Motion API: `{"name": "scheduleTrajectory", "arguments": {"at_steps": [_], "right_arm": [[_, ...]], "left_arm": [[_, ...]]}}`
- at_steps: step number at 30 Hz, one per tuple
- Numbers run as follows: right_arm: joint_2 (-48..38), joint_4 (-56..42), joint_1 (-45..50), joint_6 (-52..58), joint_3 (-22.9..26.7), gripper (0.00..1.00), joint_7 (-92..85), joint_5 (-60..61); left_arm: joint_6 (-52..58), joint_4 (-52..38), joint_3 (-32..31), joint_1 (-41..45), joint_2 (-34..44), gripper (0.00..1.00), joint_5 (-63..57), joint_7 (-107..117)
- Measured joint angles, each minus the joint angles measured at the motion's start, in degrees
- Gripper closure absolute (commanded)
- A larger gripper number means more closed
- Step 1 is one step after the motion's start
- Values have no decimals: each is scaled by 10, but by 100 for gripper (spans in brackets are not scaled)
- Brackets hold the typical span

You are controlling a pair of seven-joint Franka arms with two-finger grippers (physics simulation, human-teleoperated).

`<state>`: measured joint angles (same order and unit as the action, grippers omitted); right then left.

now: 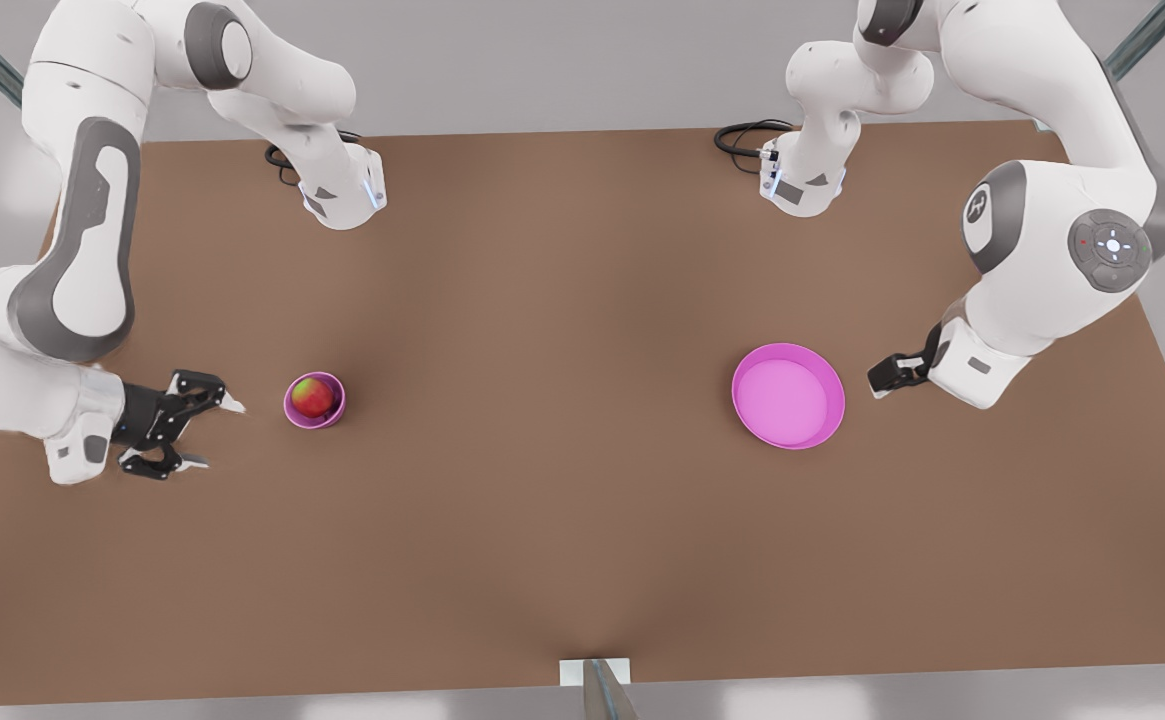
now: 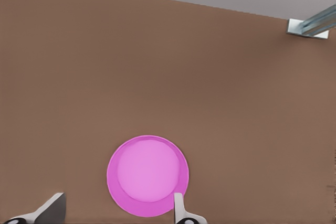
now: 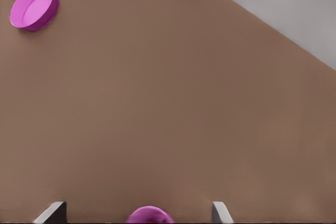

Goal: Use the left arm to pick up the apple from the plate, transfer it to the gripper of the right arm, and then use the right arm to place it into the bowl

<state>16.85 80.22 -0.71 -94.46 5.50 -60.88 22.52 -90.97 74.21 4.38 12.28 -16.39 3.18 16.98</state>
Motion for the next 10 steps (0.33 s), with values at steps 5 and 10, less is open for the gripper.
{"name": "scheduleTrajectory", "arguments": {"at_steps": [5,10], "right_arm": [[-95,82,8,11,-65,0,141,-161],[-88,77,-14,14,-83,0,267,-219]], "left_arm": [[2,0,-3,0,1,0,7,-7],[5,0,-3,0,3,0,9,-27]]}}
